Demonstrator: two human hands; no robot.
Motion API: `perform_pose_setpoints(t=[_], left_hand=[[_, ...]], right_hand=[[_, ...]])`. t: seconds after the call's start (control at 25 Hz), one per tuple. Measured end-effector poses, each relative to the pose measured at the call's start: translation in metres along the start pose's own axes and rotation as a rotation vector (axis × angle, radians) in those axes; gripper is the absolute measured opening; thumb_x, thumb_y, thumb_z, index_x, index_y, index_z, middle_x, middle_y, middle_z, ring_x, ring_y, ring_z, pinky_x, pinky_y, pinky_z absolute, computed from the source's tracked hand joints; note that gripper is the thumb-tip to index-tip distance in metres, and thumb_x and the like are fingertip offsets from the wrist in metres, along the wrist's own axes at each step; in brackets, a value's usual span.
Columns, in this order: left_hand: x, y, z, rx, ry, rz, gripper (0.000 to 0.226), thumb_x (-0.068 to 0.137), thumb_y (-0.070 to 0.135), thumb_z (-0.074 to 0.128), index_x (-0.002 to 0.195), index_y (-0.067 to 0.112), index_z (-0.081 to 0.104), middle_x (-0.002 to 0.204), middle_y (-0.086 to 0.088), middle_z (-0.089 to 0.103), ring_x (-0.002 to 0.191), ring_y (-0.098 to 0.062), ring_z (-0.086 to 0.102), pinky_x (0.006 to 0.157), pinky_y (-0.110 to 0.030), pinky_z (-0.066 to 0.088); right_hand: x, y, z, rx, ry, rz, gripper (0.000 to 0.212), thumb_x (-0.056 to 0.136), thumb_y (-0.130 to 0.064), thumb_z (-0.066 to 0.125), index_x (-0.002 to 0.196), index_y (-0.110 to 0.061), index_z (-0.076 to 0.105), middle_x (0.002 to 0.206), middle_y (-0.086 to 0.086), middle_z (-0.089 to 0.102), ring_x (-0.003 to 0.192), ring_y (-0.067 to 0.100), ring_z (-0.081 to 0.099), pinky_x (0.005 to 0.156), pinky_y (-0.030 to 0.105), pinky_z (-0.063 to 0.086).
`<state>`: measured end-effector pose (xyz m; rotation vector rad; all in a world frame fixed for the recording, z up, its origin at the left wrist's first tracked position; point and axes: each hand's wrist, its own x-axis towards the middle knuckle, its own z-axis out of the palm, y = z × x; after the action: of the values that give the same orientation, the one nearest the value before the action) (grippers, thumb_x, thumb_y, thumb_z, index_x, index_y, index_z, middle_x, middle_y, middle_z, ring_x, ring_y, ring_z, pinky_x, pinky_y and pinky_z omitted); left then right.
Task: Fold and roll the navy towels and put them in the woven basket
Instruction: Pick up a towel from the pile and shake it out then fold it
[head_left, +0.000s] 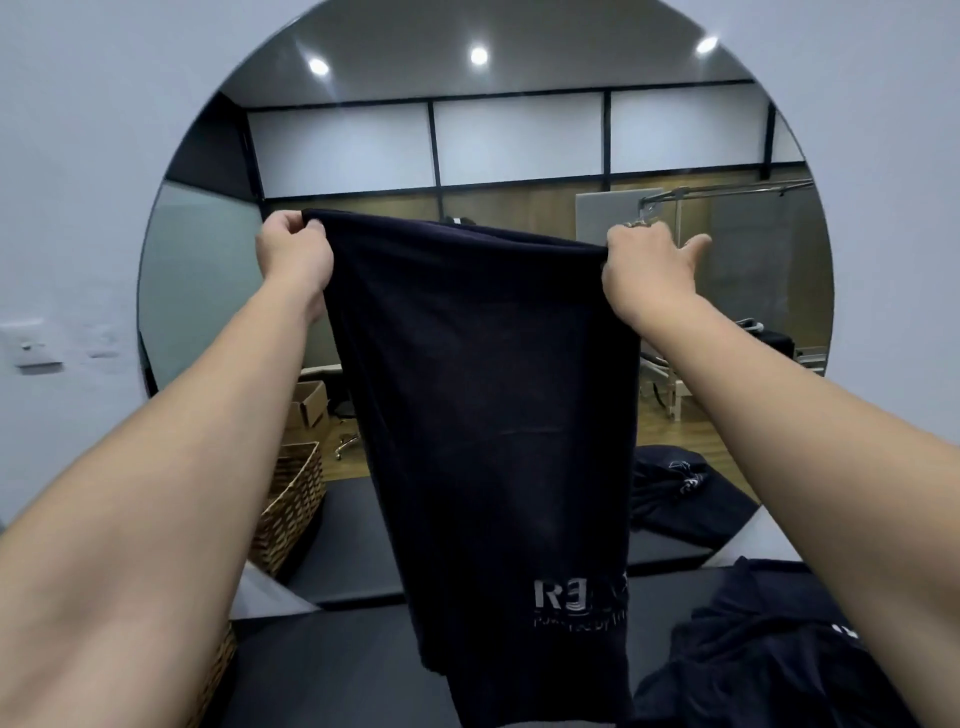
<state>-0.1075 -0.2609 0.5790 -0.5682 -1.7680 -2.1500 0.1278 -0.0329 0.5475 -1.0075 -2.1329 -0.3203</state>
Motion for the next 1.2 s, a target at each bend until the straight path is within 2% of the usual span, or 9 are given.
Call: perform_pose_setpoints(t=[0.12,0.24,0.36,0.48,0.72,0.8,1.0,1.12,1.2], left_hand=[[0.005,0.019,0.001,-0.013,0.009,0.038,0.016,0.100,0.019,0.051,0.086,0.027,0.053,0.083,0.010,0.055,0.068,-0.007,0.046,0.061,-0.020,0.041],[0.007,0.027,0.000,-0.039,0.020,0.050,0.021,0.100,0.019,0.051,0.080,0.028,0.050,0.081,0.011,0.054,0.069,-0.007,0.046,0.062,-0.020,0.041],[0.008,0.027,-0.003,-0.057,0.011,0.056,0.019,0.100,0.020,0.053,0.082,0.028,0.053,0.086,0.011,0.058,0.076,-0.009,0.051,0.069,-0.022,0.045],[0.008,0.027,-0.007,-0.033,-0.004,0.071,0.020,0.100,0.021,0.053,0.082,0.029,0.052,0.086,0.011,0.057,0.075,-0.009,0.051,0.069,-0.024,0.044],[0.005,0.029,-0.013,-0.008,0.019,0.092,0.017,0.101,0.025,0.049,0.086,0.030,0.048,0.091,0.006,0.056,0.076,-0.013,0.050,0.069,-0.027,0.044],[0.006,0.032,-0.016,0.027,0.030,0.116,0.008,0.103,0.026,0.048,0.095,0.028,0.048,0.094,0.005,0.054,0.072,-0.011,0.047,0.065,-0.025,0.042],[0.009,0.044,-0.020,0.050,0.047,0.159,0.003,0.103,0.026,0.046,0.101,0.025,0.047,0.090,0.009,0.051,0.069,-0.007,0.044,0.064,-0.022,0.040],[0.010,0.055,-0.016,0.017,0.077,0.192,0.003,0.103,0.025,0.045,0.101,0.024,0.045,0.091,0.009,0.049,0.067,-0.005,0.041,0.063,-0.018,0.038],[0.008,0.055,-0.012,0.003,0.081,0.189,0.003,0.104,0.025,0.045,0.101,0.025,0.045,0.090,0.010,0.050,0.067,-0.005,0.042,0.063,-0.018,0.039]], right_hand=[[0.011,0.001,-0.011,0.080,0.068,0.007,0.030,0.095,-0.002,0.045,0.121,-0.010,0.058,0.125,0.018,0.052,0.124,0.037,0.039,0.103,0.065,0.027],[0.010,0.006,-0.017,0.088,0.179,0.015,0.020,0.096,-0.016,0.055,0.114,-0.014,0.063,0.128,0.016,0.039,0.123,0.039,0.034,0.102,0.061,0.026],[0.001,0.015,-0.015,0.235,0.059,0.023,0.025,0.101,-0.028,0.052,0.120,-0.012,0.056,0.131,0.015,0.041,0.123,0.040,0.039,0.100,0.058,0.033],[-0.008,0.025,-0.012,0.467,-0.039,0.068,0.024,0.102,-0.037,0.051,0.113,-0.015,0.050,0.113,0.009,0.055,0.098,0.034,0.054,0.078,0.042,0.043],[0.011,0.030,-0.011,0.768,0.005,0.052,0.010,0.099,-0.020,0.056,0.108,-0.016,0.055,0.109,0.001,0.056,0.101,0.023,0.053,0.080,0.031,0.039],[0.017,0.031,-0.017,0.825,0.049,0.054,0.017,0.098,-0.017,0.056,0.114,-0.014,0.059,0.111,0.000,0.057,0.103,0.020,0.053,0.085,0.031,0.041],[0.030,0.029,-0.034,1.022,0.185,0.116,0.023,0.097,-0.023,0.063,0.118,-0.013,0.063,0.114,0.002,0.063,0.101,0.018,0.059,0.082,0.025,0.046],[0.038,0.027,-0.042,1.118,0.182,0.187,0.022,0.100,-0.028,0.059,0.114,-0.011,0.062,0.106,0.003,0.061,0.090,0.018,0.057,0.066,0.023,0.044],[0.038,0.030,-0.037,1.066,0.159,0.191,0.028,0.102,-0.033,0.055,0.117,-0.010,0.058,0.106,0.003,0.058,0.093,0.020,0.056,0.069,0.026,0.041]])
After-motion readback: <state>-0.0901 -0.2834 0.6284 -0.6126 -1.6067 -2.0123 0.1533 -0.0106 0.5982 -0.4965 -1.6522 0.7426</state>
